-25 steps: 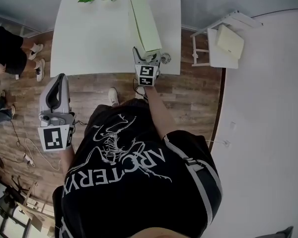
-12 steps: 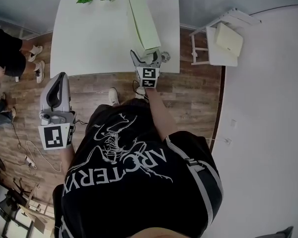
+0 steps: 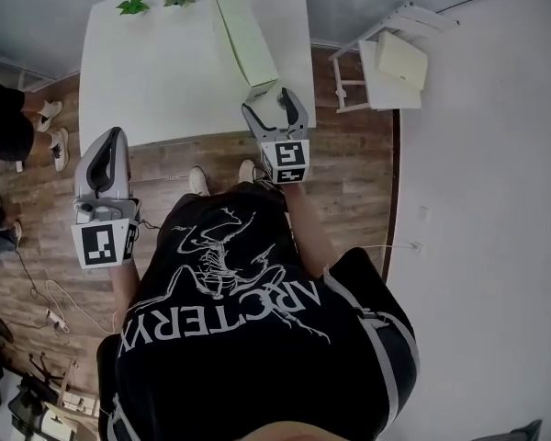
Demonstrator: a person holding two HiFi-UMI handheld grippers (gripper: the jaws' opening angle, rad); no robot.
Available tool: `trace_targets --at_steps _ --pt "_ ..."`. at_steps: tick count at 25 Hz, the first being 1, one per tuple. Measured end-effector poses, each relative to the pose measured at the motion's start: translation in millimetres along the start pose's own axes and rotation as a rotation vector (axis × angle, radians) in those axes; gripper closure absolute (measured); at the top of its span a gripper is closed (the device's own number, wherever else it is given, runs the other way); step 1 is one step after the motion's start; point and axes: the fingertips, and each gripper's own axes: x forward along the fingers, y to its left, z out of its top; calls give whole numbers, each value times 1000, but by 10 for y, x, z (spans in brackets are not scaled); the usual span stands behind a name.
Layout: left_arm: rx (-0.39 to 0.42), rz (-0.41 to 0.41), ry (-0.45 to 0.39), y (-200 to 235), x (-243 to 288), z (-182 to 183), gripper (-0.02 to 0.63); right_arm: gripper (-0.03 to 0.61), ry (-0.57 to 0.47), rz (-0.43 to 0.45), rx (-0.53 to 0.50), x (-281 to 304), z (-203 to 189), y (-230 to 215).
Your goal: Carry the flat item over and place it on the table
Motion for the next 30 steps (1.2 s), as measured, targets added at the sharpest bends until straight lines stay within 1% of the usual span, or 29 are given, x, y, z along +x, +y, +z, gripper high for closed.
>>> trace_targets --at_steps 3,4,5,6,10,11,14,17,20,23,30 --pt "-5 -10 -26 2 62 4 603 184 -20 -23 -11 -209 324 -45" --pt "-6 -15 -28 -5 82 1 603 201 -34 -36 -24 -290 459 -69" --pt "-8 -21 -33 -12 99 1 603 273 -58 -49 -43 -377 617 -91" --pt "-12 -28 -39 -17 115 4 603 382 -92 -62 -66 -462 794 -107" --pt "-17 -46 -70 19 170 65 603 490 -235 -68 -141 -669 1506 -63" --pt "-17 -48 -77 33 182 84 603 503 -260 -63 -149 -689 1653 -37" --pt "-15 -50 -93 62 195 132 603 525 -298 -47 -159 -699 1949 36" --pt "-10 -53 -101 59 216 182 603 548 -318 -44 -150 -687 2091 45" --pt "-8 -61 -91 35 226 212 603 563 -322 -44 -138 -688 2167 52" --pt "-1 -58 -112 57 217 255 603 566 -326 -32 -146 -683 2203 104" --pt "-3 -43 -122 120 201 244 603 566 -323 -24 -146 -697 2245 139"
